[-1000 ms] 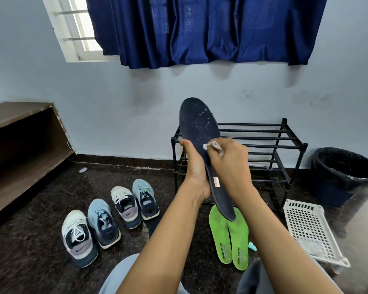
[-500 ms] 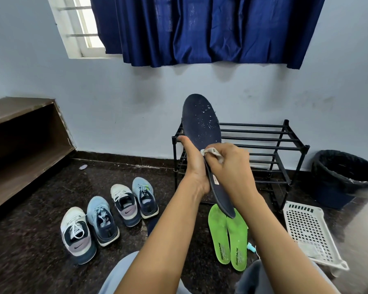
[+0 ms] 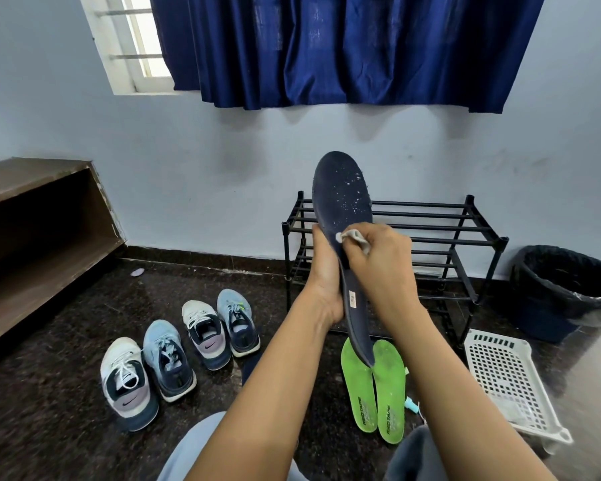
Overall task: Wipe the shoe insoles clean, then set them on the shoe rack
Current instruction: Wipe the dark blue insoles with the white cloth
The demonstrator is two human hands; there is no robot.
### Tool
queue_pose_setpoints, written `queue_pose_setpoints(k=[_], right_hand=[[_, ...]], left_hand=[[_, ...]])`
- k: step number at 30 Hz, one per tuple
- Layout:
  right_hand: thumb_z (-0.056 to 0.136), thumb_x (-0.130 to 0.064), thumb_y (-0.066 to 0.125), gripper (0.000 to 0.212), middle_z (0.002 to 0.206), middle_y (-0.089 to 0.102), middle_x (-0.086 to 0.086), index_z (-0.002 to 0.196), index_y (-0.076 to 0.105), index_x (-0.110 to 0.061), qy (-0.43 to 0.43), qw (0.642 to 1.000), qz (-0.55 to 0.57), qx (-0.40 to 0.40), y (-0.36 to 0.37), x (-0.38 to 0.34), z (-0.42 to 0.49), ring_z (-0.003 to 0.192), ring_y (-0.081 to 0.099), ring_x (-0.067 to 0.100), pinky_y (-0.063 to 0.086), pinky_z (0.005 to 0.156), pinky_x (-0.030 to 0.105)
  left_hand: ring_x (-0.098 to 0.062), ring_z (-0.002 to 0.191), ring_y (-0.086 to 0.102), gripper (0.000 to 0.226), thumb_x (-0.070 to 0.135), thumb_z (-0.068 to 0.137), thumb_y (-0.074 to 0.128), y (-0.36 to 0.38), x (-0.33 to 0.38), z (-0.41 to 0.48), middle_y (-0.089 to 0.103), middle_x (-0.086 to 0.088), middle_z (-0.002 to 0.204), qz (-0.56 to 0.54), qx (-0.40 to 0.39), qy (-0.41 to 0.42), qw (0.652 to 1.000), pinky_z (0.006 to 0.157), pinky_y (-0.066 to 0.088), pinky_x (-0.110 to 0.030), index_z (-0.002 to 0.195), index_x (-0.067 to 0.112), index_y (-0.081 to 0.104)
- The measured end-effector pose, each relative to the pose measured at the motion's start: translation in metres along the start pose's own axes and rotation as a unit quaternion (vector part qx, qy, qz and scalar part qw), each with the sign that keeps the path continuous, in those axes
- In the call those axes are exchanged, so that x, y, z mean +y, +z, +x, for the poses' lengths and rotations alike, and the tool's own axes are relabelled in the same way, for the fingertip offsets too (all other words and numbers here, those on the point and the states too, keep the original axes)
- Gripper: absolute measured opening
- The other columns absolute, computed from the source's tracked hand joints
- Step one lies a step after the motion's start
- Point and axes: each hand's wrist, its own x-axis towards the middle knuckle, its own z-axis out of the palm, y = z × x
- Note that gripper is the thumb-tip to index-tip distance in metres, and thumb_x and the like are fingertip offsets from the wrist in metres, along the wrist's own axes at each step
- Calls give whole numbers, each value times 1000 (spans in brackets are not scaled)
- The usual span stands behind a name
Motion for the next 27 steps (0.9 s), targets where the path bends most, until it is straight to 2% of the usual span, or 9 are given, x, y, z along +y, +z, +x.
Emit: queue_pose_setpoints(k=[3, 6, 11, 14, 18, 20, 23, 25, 27], right_hand=[[83, -12, 58, 12, 74, 66, 12, 77, 68, -8, -3, 1000, -20, -4, -1, 0, -1, 68, 57, 28, 44, 65, 40], [81, -9, 61, 11, 73, 67, 9, 78, 71, -10, 0, 998, 40, -47, -6, -10, -11, 69, 59, 23, 45, 66, 35], [83, -10, 61, 13, 79, 65, 10, 86, 73, -13, -19, 1000, -5, -2, 0, -7, -8, 70, 57, 25, 36, 62, 28], [83, -10, 58, 13, 79, 64, 10, 86, 71, -11, -11, 999, -28, 37, 5, -5, -5, 68, 54, 23, 31, 61, 25], [82, -11, 59, 14, 77, 65, 8, 84, 73, -15, -9, 1000, -7, -18, 4, -10, -10, 70, 57, 22, 35, 62, 20], [82, -10, 60, 14, 78, 66, 9, 84, 74, -14, -4, 1000, 6, -25, 0, -10, -7, 71, 58, 23, 37, 62, 22], [83, -9, 60, 12, 80, 65, 13, 84, 72, -9, -9, 999, -28, 25, 0, -6, 0, 70, 57, 28, 28, 59, 25], [83, -7, 60, 13, 81, 64, 14, 86, 72, -9, -14, 998, -45, 41, 0, -7, 0, 70, 56, 28, 24, 58, 21], [82, -5, 59, 16, 81, 64, 12, 87, 73, -11, -16, 999, -30, 7, -2, -7, -4, 70, 56, 26, 27, 57, 19]], left_hand=[[-18, 71, 64, 77, 81, 86, 20, 1, 1, -1, 63, -4, 78, -7, 9, 13, 1000, 66, 51, -27, 80, 19, 66], [-20, 64, 62, 91, 89, 77, 12, -6, 7, 3, 60, -7, 69, -3, 23, 25, 999, 61, 52, -27, 74, 17, 67], [-21, 78, 61, 83, 88, 79, 24, -7, 1, 3, 61, -6, 79, 0, 19, 31, 999, 75, 48, -34, 65, 21, 72], [-16, 73, 67, 84, 81, 86, 19, -2, -2, 1, 65, -3, 80, -18, 19, 23, 999, 68, 54, -26, 65, 22, 76], [-18, 66, 62, 84, 83, 84, 17, -7, 1, 4, 59, -5, 73, -18, 50, 15, 998, 63, 50, -27, 61, 18, 66], [-20, 68, 62, 84, 83, 84, 18, -7, 1, 5, 59, -6, 73, -9, 50, 5, 999, 65, 49, -29, 60, 19, 66], [-17, 69, 69, 85, 76, 90, 18, -1, -5, 4, 70, -4, 75, -5, 29, -5, 1000, 64, 54, -25, 61, 21, 76], [-15, 67, 71, 84, 73, 92, 18, 1, -8, 5, 72, -3, 74, -6, 27, -8, 1000, 60, 55, -22, 65, 21, 77], [-17, 68, 69, 79, 75, 91, 17, -1, -6, 5, 70, -4, 75, 12, 37, -17, 999, 64, 54, -25, 74, 21, 72]])
